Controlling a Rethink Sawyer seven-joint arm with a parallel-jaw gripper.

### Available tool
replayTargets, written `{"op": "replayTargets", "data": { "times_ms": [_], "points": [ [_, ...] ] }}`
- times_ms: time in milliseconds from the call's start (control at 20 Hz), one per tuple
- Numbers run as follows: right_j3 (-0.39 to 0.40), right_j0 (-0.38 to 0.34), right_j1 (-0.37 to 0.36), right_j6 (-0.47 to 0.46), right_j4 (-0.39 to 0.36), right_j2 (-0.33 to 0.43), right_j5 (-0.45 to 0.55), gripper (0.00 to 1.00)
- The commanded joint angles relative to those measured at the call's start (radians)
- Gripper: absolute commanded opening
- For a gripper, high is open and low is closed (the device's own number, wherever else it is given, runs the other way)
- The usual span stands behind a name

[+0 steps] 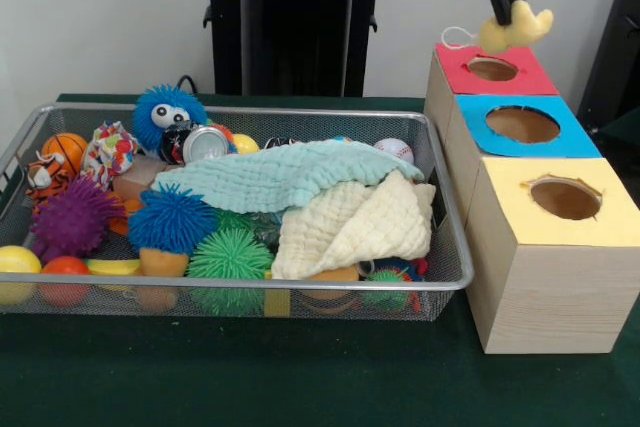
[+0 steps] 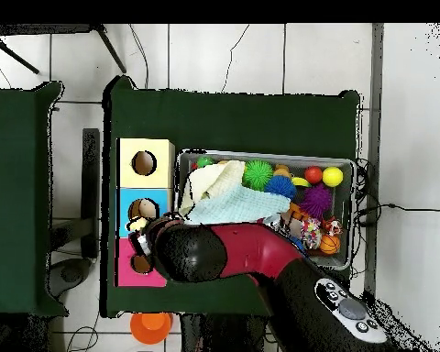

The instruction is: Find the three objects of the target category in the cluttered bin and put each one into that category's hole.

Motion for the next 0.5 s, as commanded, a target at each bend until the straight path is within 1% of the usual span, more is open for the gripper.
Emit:
{"op": "replayTargets", "data": {
  "times_ms": [50, 200, 300, 350, 500],
  "points": [
    [0.036, 0.027, 0.114, 0.163, 0.001, 0.026, -0.112, 0.00],
    [0.030, 0.054, 0.150, 0.166, -0.027, -0.010, -0.159, 0.00],
    [0.016, 0.090, 0.160, 0.170, -0.045, -0.070, -0.157, 0.00],
    [0.004, 0.119, 0.168, 0.165, -0.061, -0.118, -0.132, 0.00],
    [-0.004, 0.150, 0.196, 0.153, -0.079, -0.174, -0.129, 0.00]
  ]
}}
